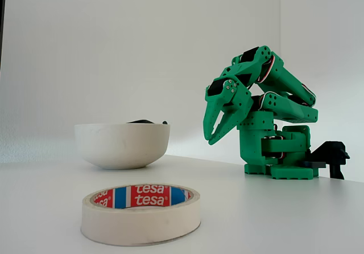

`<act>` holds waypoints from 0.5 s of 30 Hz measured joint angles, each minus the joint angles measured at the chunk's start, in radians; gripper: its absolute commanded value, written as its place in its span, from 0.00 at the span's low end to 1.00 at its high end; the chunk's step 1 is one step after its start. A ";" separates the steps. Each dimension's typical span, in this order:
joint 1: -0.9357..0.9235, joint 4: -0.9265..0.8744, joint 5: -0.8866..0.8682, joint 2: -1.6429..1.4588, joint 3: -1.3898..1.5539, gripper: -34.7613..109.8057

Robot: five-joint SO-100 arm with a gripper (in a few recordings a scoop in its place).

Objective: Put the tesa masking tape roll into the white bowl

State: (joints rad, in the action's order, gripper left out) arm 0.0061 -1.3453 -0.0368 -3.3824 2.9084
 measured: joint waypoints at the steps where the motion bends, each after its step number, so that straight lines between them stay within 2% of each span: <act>1: 0.006 0.000 0.000 0.000 0.000 0.22; 5: 0.002 0.000 0.000 0.000 0.000 0.18; 15: 0.000 0.000 -0.029 0.000 0.000 0.18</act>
State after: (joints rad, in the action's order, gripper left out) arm 0.0061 -1.3453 -0.0660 -3.3824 2.9084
